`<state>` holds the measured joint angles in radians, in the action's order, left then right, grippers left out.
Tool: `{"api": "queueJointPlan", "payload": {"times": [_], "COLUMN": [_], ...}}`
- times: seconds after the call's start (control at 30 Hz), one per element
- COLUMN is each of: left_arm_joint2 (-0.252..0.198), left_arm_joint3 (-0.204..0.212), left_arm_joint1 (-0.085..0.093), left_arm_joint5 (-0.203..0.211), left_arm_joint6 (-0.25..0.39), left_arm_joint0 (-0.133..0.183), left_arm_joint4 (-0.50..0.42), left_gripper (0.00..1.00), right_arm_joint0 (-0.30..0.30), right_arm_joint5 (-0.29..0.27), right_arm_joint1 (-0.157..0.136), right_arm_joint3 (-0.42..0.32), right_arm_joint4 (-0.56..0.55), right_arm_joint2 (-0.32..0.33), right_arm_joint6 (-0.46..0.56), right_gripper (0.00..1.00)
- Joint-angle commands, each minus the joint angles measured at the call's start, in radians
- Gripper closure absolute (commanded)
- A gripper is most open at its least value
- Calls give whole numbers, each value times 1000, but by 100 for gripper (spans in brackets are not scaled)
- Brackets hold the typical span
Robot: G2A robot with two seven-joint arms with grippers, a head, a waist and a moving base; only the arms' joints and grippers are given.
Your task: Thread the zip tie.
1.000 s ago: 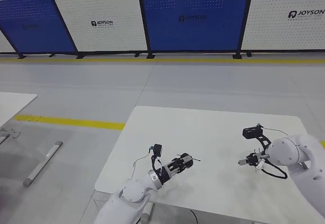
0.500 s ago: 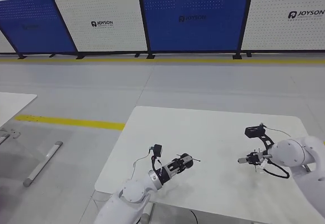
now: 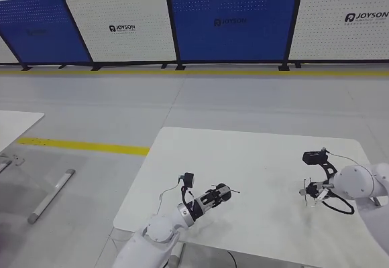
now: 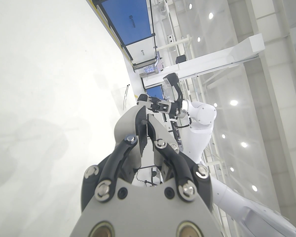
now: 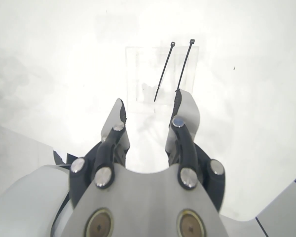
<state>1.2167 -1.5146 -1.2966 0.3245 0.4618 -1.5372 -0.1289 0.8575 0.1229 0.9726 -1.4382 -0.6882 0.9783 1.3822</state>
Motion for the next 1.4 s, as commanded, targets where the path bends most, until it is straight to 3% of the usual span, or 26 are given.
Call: {"api": "queueJointPlan", "payload": {"times": [0.0,0.53,0.73,1.03,1.1,1.37], "left_arm_joint2": [0,0,0,0,0,0], "left_arm_joint3": [0,0,0,0,0,0], "left_arm_joint1": [0,0,0,0,0,0], "left_arm_joint5": [0,0,0,0,0,0], "left_arm_joint6": [0,0,0,0,0,0], "left_arm_joint0": [0,0,0,0,0,0], "left_arm_joint4": [0,0,0,0,0,0], "left_gripper": [100,100,100,100,100,100], "right_arm_joint0": [-8,-159,-193,-228,-238,-271], "right_arm_joint5": [7,51,67,48,42,42], "right_arm_joint1": [2,58,82,116,123,153], "right_arm_joint3": [16,214,279,359,380,456], "right_arm_joint4": [9,39,43,56,61,67], "right_arm_joint2": [-1,-163,-205,-248,-255,-284], "right_arm_joint6": [8,8,7,3,4,-1], "right_gripper": [61,71,68,82,89,76]}}
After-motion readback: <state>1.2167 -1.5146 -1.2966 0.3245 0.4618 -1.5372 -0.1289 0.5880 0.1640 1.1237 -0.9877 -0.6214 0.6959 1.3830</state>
